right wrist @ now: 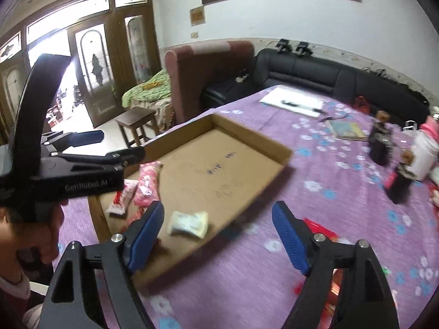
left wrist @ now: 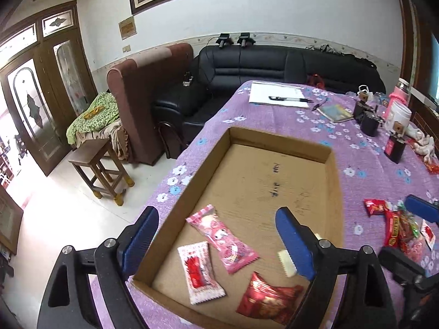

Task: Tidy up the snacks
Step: 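Open both tools over the tray and withdraw them toward the snacks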

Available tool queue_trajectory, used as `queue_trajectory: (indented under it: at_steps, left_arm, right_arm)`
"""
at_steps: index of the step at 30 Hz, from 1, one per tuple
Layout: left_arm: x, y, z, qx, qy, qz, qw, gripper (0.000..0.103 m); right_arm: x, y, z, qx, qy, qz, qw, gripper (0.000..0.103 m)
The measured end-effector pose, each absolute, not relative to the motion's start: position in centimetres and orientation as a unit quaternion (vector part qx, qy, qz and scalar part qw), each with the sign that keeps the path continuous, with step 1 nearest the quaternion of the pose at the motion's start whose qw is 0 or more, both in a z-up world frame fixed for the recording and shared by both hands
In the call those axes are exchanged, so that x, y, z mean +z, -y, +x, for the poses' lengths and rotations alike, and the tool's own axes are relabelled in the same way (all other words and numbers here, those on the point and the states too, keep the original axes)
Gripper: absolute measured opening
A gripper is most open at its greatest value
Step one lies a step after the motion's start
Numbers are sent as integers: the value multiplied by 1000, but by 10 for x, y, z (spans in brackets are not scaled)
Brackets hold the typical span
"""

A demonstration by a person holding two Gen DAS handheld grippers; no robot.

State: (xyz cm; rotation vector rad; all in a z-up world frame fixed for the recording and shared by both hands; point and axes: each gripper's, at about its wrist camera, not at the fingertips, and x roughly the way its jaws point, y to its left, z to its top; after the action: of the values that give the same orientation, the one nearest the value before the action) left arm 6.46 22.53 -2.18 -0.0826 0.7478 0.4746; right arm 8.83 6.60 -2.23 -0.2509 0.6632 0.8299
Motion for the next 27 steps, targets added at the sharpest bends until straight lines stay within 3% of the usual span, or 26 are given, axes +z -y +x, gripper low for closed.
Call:
queue_trajectory:
  at_steps: [2, 4, 17, 27]
  left_arm:
    - [-18, -215, 63, 218, -360, -42, 906, 90]
    - [-15, -200, 62, 201, -358, -40, 911, 91]
    - [-41, -66, 91, 52, -396, 0, 917, 91]
    - [-75, -39, 141, 12, -438, -67, 896, 90]
  right_arm:
    - [-19, -44, 86, 379, -312, -111, 864, 90]
    - [-17, -14, 85, 359, -312, -91, 875, 91]
    - [-53, 155, 107, 232, -363, -44, 901, 92]
    - [-80, 173, 136, 241, -382, -88, 888, 92]
